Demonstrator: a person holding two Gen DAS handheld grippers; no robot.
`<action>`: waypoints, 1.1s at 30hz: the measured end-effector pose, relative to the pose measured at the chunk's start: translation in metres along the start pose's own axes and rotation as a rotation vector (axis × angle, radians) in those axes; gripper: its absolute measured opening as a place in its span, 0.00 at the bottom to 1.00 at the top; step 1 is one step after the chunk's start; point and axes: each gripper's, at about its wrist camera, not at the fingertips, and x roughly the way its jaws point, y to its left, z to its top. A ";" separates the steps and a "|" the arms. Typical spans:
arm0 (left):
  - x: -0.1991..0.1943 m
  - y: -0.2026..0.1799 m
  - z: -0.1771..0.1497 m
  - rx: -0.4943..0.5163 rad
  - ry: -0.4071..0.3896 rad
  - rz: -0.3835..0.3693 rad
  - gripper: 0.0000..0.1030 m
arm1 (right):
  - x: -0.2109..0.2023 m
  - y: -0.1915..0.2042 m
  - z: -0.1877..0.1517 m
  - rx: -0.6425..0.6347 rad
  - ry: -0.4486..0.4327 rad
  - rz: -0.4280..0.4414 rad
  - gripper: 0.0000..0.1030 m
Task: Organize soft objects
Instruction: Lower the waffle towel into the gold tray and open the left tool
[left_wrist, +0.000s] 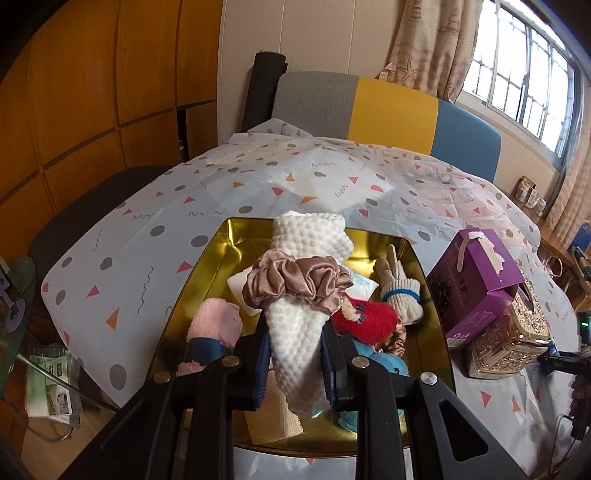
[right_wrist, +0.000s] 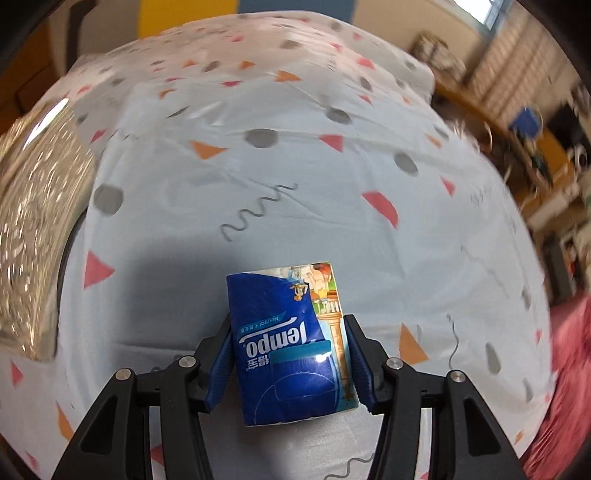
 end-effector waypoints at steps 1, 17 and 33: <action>0.001 0.001 -0.001 -0.001 0.003 0.001 0.23 | 0.000 0.001 0.000 -0.007 -0.003 -0.005 0.53; 0.006 0.026 -0.020 -0.032 0.055 0.019 0.23 | -0.004 0.012 -0.005 -0.082 -0.038 -0.052 0.53; 0.028 0.054 -0.012 -0.224 0.156 -0.110 0.23 | -0.005 0.015 -0.005 -0.106 -0.044 -0.064 0.53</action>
